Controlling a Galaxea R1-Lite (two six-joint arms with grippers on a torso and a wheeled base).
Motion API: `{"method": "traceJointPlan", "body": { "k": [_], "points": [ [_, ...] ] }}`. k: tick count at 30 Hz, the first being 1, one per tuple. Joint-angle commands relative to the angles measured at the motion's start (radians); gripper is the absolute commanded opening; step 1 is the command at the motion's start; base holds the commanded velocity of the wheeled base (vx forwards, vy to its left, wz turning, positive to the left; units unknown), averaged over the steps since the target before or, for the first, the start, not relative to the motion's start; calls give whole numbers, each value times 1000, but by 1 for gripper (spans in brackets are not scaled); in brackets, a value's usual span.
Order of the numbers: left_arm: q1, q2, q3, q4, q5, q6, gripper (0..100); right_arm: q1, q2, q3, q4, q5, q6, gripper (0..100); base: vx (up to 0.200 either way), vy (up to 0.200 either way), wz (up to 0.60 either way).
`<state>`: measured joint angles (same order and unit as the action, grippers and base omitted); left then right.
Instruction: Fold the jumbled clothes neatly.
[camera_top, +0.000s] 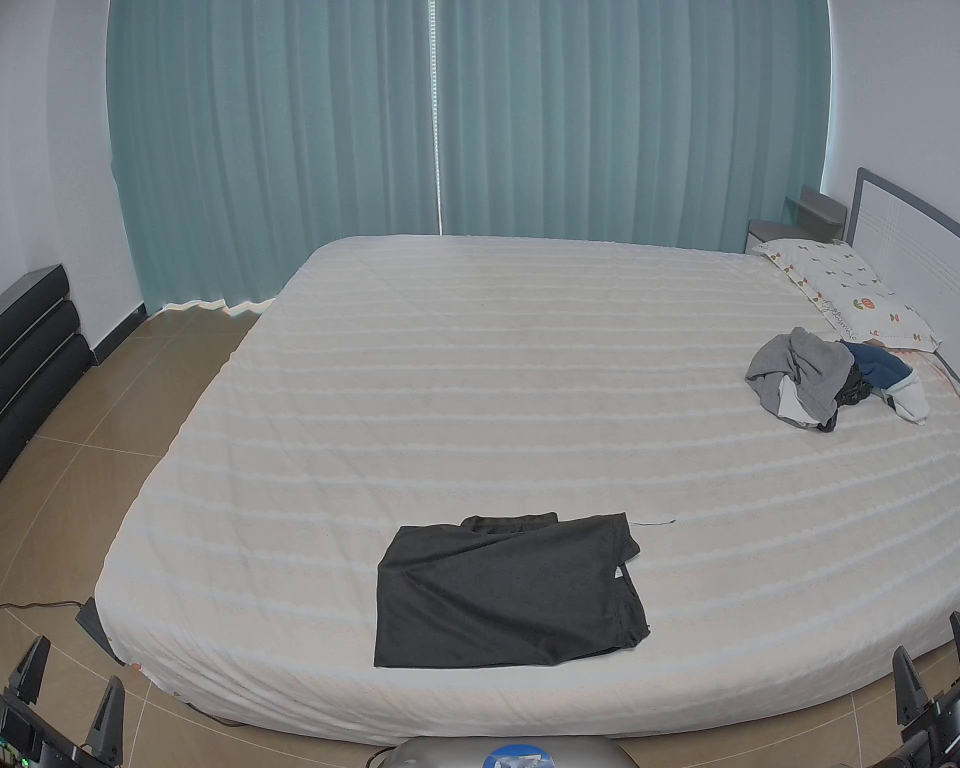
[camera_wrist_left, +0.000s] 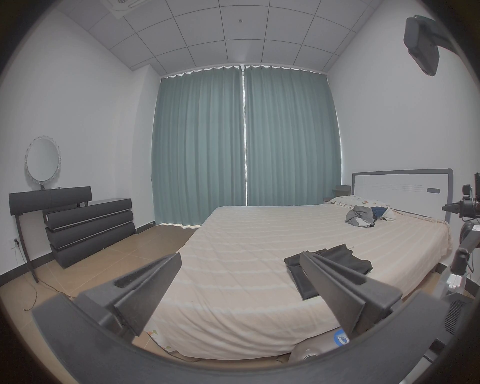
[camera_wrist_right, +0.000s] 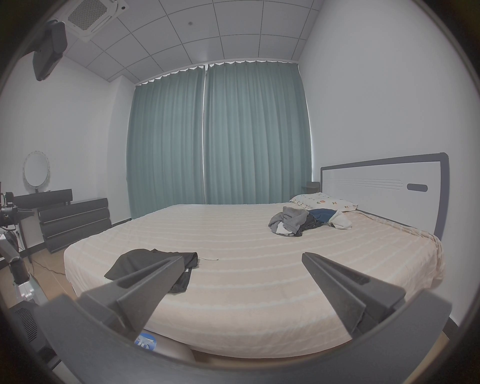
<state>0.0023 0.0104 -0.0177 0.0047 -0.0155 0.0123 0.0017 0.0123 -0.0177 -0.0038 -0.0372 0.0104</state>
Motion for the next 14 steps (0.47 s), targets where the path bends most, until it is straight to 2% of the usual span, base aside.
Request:
{"method": "traceJointPlan", "body": {
  "k": [1, 14],
  "points": [
    [1, -7, 16, 0, 3, -8, 100, -2, -11, 18, -1, 0, 0, 100, 0, 0, 0],
    [1, -7, 16, -2, 11, -14, 100, 1, -11, 18, -4, 8, 3, 100, 0, 0, 0]
  ]
}}
